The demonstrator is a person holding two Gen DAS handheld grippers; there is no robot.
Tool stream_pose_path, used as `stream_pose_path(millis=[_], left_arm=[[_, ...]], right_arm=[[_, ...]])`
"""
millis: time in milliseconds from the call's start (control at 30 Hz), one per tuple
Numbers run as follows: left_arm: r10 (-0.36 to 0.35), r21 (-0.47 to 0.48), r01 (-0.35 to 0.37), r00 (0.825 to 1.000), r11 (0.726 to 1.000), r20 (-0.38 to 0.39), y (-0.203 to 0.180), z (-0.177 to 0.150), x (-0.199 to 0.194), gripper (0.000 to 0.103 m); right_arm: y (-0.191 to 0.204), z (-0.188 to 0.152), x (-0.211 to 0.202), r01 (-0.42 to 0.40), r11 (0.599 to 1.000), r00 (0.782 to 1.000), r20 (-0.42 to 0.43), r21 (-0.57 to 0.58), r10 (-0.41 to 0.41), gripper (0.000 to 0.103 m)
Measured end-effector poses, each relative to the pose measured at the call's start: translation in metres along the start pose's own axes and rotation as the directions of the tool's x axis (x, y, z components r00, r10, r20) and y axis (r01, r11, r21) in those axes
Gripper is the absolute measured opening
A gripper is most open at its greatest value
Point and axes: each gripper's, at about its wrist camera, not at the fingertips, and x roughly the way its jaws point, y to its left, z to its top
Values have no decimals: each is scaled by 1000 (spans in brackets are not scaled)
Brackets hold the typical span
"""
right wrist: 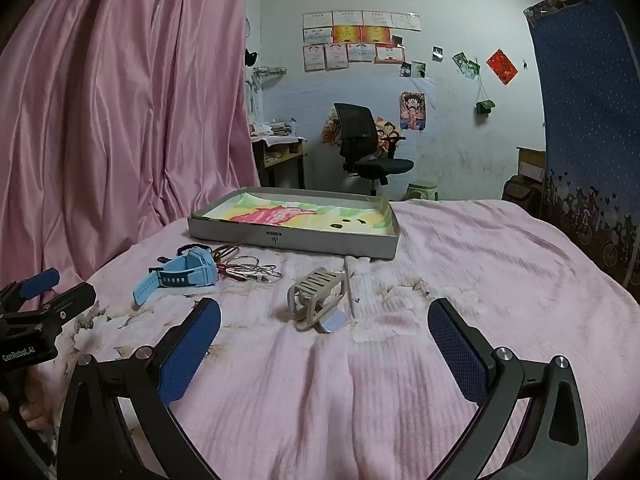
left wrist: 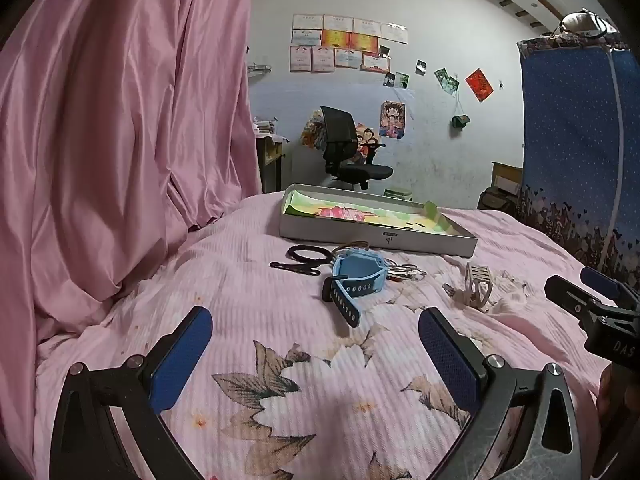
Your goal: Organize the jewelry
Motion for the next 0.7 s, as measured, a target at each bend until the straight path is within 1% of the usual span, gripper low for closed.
stream_pose_path(millis=[700], left_arm=[[-4,-4,4,1000,1000,-3,1,0,0,103]], right_arm=[[-2,-1,0,-5,1000,1000,3,9,5,102]])
